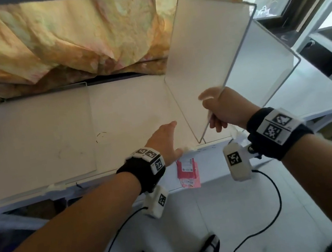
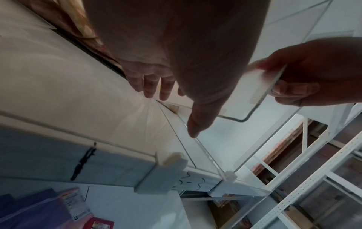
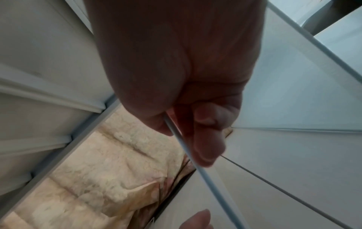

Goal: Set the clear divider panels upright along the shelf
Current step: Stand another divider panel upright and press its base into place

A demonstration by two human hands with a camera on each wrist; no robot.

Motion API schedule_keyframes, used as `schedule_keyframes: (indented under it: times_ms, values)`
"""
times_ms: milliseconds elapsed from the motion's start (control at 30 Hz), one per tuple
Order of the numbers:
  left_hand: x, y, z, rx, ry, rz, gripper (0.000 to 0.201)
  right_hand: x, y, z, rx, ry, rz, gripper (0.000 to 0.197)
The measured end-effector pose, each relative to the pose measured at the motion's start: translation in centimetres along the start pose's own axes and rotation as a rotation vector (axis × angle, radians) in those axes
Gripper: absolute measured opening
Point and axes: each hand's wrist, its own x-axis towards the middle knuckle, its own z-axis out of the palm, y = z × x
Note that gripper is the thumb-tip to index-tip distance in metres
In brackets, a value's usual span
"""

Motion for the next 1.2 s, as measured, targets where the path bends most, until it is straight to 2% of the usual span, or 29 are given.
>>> schedule_keyframes:
  times_ms: [133, 267, 433, 500, 667, 733, 833, 900, 967, 1067, 1200]
  values:
    - [1.4, 1.6, 1.5, 0.073, 0.005, -0.005, 0.079, 1.4, 1.5, -0.2, -0.034, -0.003, -0.033, 0.039]
    - [2.3, 2.8, 2.7, 0.332, 0.04, -0.039, 0.056, 2.6, 2.3, -0.9, -0.036, -0.031, -0.091, 0.038]
    - [3.3, 2.7, 3.4, 0.342, -0.099, -0.227, 0.053, 3.9, 3.4, -0.9, -0.019, -0.083, -0.113, 0.04]
    - [3.5, 2.6, 3.4, 0.33, -0.109, -0.256, 0.055, 4.3, 3.9, -0.3, 0.038, -0.115, -0.114, 0.04]
    - [3.2, 2.3, 4.3, 0.376, -0.044, -0.368, 0.087, 6.2, 4.6, 2.5, 0.271, -0.13, -0.042, 0.033]
    - [2.9, 2.0, 5.0, 0.325, -0.065, -0.346, 0.088, 6.8, 5.0, 3.0, 0.322, -0.143, 0.003, 0.03]
    - [3.3, 1.6, 5.7, 0.197, -0.066, -0.259, 0.078, 7.0, 5.4, 3.6, 0.398, -0.203, 0.074, 0.029]
    - [3.1, 1.0, 5.5, 0.177, -0.049, -0.186, 0.068, 6.9, 5.4, 3.8, 0.464, -0.206, 0.099, 0.03]
    - [1.9, -0.4, 4.9, 0.186, -0.071, -0.117, 0.069, 6.7, 4.9, 3.7, 0.496, -0.185, 0.087, 0.028]
    - [-0.6, -2.8, 3.2, 0.14, -0.034, -0.147, 0.073, 5.7, 2.9, 3.4, 0.376, -0.168, -0.031, 0.024]
    - [-1.4, -3.8, 1.2, 0.037, 0.099, -0.248, 0.08, 4.7, 1.6, 2.9, 0.047, -0.025, -0.091, 0.027]
